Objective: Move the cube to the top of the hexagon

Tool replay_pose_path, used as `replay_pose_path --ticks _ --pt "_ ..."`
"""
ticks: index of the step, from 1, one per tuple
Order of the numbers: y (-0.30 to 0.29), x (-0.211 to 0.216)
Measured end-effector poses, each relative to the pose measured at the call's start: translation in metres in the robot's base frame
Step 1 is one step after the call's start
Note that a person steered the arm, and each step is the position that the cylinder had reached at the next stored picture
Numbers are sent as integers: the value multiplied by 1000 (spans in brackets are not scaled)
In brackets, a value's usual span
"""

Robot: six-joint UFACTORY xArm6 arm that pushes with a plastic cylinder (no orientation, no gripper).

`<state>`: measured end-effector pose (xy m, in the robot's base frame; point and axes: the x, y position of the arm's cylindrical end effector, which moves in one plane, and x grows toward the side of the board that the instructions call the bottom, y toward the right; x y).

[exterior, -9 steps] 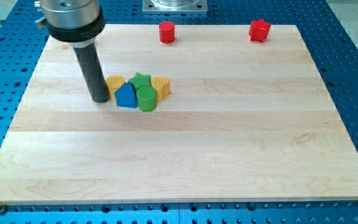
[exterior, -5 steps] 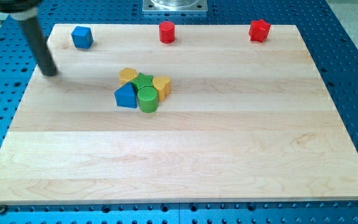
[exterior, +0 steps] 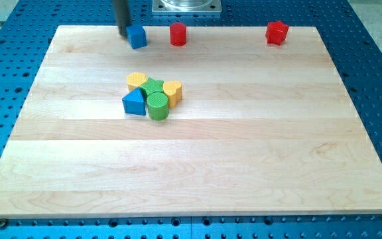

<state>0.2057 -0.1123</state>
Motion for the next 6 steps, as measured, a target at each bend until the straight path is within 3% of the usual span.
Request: replay_pose_path --ticks 1,2,3,4,6 --pt "24 26" --pt "-4 85" --pt "-32 54" --pt "-71 78" --pt "44 111"
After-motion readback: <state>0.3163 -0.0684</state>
